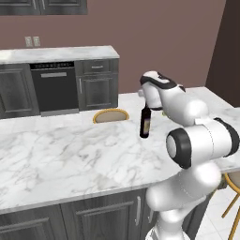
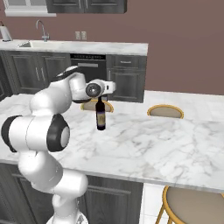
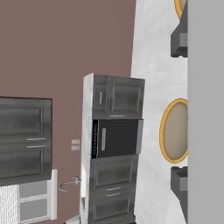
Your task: Get the candle and the wine from the cabinet and move them to the dining counter.
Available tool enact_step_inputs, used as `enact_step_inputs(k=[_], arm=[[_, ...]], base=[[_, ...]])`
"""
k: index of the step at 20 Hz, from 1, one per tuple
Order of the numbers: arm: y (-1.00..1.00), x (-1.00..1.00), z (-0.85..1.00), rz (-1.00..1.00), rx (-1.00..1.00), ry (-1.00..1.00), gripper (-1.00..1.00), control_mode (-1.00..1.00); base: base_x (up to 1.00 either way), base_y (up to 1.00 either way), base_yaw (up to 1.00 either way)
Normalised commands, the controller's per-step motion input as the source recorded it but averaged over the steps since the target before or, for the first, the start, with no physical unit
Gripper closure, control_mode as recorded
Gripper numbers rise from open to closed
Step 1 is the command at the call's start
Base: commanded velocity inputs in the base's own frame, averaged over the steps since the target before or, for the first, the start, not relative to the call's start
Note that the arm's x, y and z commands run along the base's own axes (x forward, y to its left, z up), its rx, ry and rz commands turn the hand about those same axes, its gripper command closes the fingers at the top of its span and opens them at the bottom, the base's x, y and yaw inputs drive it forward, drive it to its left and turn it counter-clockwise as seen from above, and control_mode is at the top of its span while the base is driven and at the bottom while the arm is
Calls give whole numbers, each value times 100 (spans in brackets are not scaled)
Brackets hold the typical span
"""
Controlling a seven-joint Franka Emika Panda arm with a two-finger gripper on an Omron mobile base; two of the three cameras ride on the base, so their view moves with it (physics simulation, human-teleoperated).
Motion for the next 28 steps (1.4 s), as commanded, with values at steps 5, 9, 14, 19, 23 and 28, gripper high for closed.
enact_step_inputs(k=[5,9,14,19,23,28], arm=[[-28,-46,65,-2,0,0,-100,-100],[-23,-44,64,-4,0,0,-100,-100],[-6,-39,70,-6,0,0,-100,-100],[0,-55,60,-6,0,3,-100,-100],[0,-70,59,-6,0,6,-100,-100],[0,-72,66,-8,0,11,-100,-100]], base=[[0,0,0],[0,0,0],[0,0,0],[0,0,0],[0,0,0],[0,0,0]])
